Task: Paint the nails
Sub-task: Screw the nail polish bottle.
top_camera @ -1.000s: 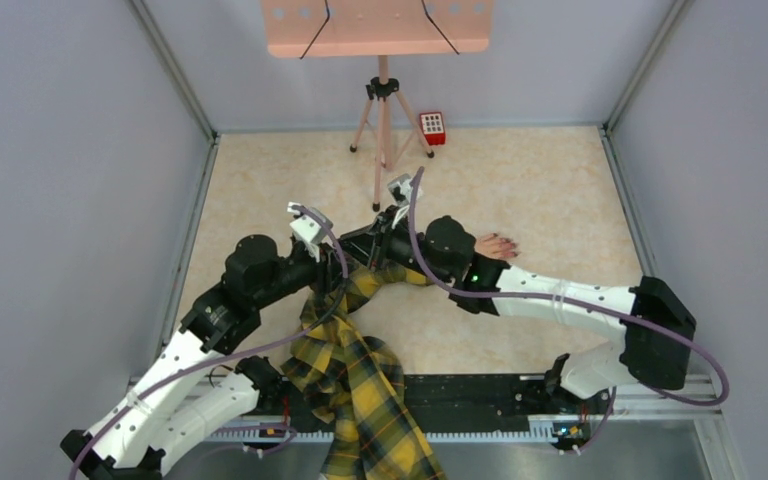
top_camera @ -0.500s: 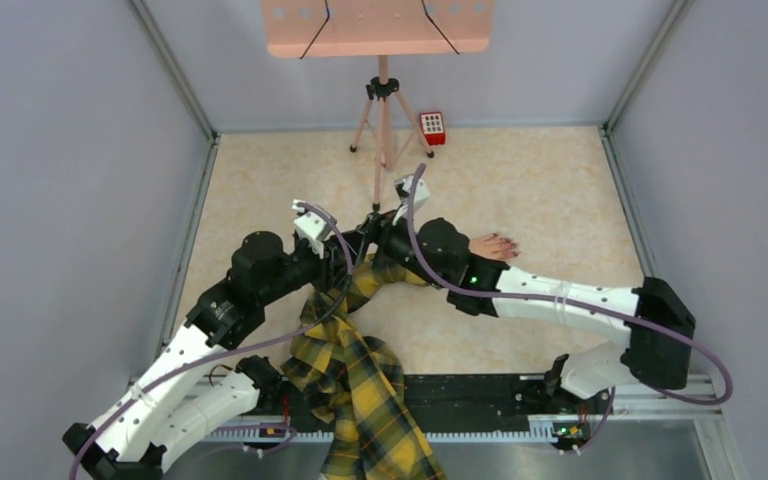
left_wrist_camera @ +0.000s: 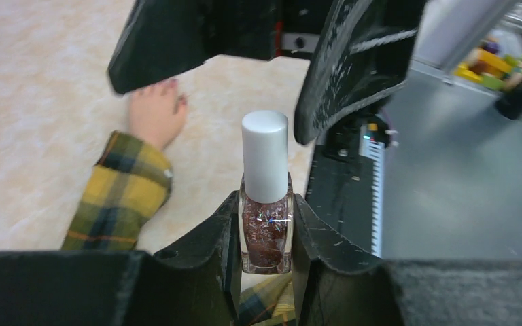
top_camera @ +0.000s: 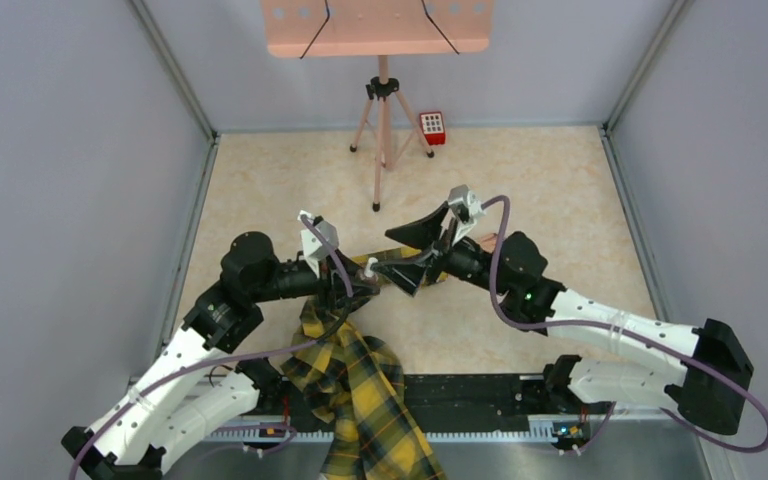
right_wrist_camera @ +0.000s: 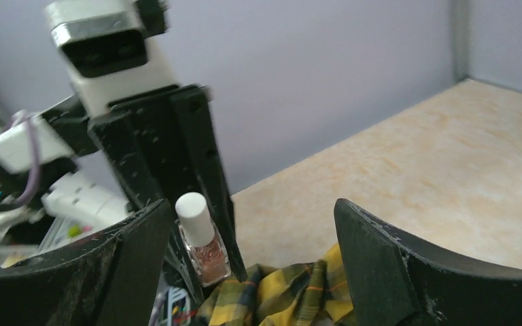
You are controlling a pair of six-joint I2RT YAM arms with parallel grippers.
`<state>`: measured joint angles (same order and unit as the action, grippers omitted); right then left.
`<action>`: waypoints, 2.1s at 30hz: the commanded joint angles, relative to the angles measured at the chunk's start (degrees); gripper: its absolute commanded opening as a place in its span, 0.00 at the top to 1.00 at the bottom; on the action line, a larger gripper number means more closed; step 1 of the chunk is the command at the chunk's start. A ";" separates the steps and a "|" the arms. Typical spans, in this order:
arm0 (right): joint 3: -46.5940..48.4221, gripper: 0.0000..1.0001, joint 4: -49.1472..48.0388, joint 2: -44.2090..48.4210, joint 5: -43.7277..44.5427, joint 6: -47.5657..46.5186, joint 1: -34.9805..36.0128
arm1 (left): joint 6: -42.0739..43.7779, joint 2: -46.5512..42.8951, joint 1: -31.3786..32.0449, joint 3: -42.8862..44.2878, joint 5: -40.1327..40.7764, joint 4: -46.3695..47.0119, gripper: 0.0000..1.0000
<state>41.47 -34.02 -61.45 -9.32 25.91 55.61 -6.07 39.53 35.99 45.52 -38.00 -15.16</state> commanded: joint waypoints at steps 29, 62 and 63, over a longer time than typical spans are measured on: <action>2.78 1.00 -33.81 -10.89 -38.04 9.42 1.19 | -4.53 0.70 0.09 0.72 -24.06 9.54 1.00; 31.01 1.00 18.95 -31.17 27.54 10.26 13.19 | -0.62 -3.32 0.07 0.93 50.00 -2.63 1.00; 31.32 1.00 18.79 -31.40 29.52 10.22 13.49 | -0.56 -3.17 0.06 0.96 49.99 -2.68 1.00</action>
<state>69.97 -20.12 -91.18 12.88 33.23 65.52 -8.38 36.67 35.94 45.19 7.64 -26.06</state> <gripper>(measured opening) 0.099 0.319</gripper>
